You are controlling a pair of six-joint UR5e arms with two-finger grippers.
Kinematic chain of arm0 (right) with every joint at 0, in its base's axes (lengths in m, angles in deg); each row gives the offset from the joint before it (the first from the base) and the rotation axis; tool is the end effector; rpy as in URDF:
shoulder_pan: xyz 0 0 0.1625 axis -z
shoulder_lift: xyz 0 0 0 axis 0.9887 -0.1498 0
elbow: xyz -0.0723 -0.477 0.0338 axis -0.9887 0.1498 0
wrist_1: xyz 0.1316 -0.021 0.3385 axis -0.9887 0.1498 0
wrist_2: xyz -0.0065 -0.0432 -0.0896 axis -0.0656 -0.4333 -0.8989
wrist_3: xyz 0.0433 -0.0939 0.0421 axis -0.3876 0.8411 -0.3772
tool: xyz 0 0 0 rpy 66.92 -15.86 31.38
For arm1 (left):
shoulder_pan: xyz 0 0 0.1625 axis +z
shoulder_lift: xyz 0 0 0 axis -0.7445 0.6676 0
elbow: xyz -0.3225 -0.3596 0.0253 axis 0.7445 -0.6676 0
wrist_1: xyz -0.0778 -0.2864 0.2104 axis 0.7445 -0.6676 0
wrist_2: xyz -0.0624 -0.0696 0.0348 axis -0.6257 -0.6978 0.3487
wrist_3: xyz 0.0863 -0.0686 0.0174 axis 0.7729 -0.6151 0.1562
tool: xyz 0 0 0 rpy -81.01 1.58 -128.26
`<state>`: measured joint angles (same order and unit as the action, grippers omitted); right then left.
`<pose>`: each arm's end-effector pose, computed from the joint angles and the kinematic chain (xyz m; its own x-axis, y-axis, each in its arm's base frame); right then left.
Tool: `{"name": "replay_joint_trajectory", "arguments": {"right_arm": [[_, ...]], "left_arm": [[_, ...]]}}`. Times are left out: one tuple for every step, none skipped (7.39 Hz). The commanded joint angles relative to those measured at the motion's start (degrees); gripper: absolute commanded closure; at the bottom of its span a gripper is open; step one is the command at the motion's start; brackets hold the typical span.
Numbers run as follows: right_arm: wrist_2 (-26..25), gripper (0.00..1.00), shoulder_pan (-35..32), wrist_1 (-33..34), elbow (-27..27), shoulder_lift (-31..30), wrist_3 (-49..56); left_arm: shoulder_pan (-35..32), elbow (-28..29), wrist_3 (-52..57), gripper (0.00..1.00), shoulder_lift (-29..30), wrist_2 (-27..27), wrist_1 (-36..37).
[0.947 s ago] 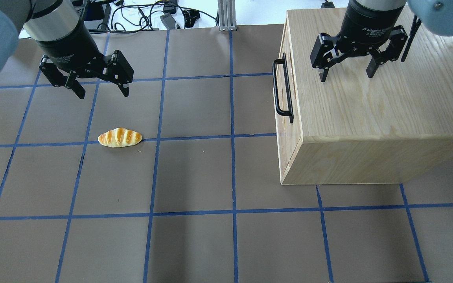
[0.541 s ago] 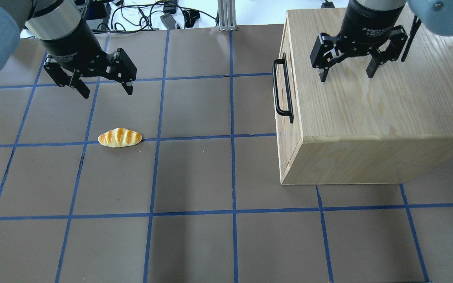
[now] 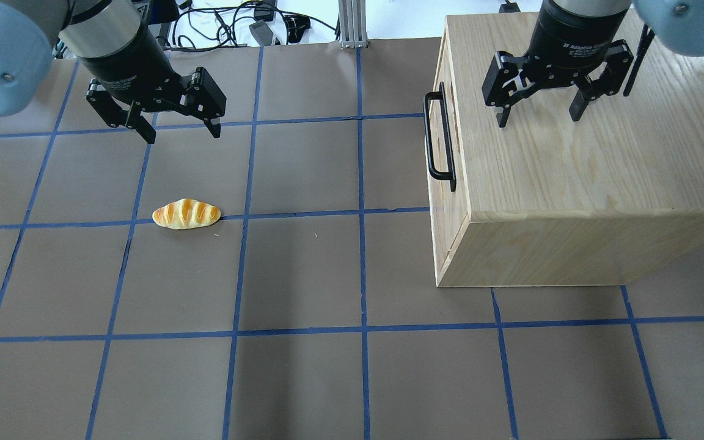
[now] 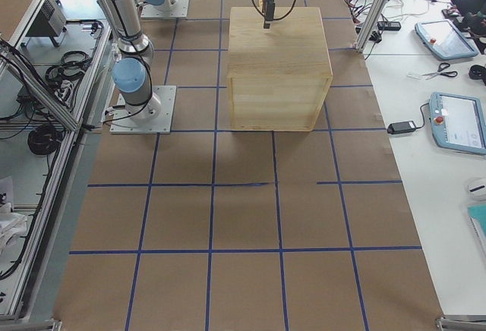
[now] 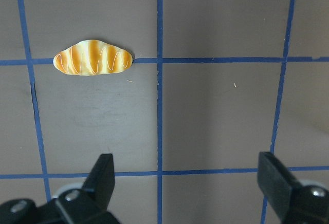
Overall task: Open upper drawer
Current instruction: 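Move the open left gripper toward the black drawer handle on the cabinet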
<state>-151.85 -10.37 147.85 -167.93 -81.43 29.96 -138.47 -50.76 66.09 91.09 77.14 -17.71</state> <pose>0.1428 -0.4667 0.5482 -0.9990 -0.0127 0.0437 -0.0107 0.9989 0.0455 -0.1425 -0.4719 0.5319 -0.9981 -0.0224 0.0569 -0.0224 0.9997 0.0010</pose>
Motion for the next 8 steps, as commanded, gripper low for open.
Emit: {"name": "replay_joint_trajectory", "arguments": {"right_arm": [[0.0,0.00,0.0,0.0,-0.1,0.0,0.0],[0.0,0.00,0.0,0.0,0.0,0.0,0.0],[0.0,0.00,0.0,0.0,0.0,0.0,0.0],[0.0,0.00,0.0,0.0,-0.1,0.0,0.0],[0.0,0.00,0.0,0.0,0.0,0.0,0.1],[0.0,0.00,0.0,0.0,-0.1,0.0,0.1],[0.0,0.00,0.0,0.0,-0.1,0.0,0.0],[0.0,0.00,0.1,0.0,0.0,0.0,0.1]], "left_arm": [[-2.2,0.1,-3.0,0.00,1.0,-2.4,3.8],[-4.0,0.1,-6.8,0.00,2.0,-2.7,4.1],[-6.3,0.1,-10.0,0.00,3.1,-4.7,4.8],[-7.8,0.5,-12.0,0.00,4.4,-7.5,9.0],[-9.5,0.7,-12.7,0.00,5.6,-7.6,10.0],[-11.8,0.8,-15.4,0.00,7.1,-7.7,13.8],[-13.8,1.1,-17.2,0.00,9.1,-7.8,15.9],[-14.6,1.8,-17.5,0.00,10.9,-9.1,17.9]]}}
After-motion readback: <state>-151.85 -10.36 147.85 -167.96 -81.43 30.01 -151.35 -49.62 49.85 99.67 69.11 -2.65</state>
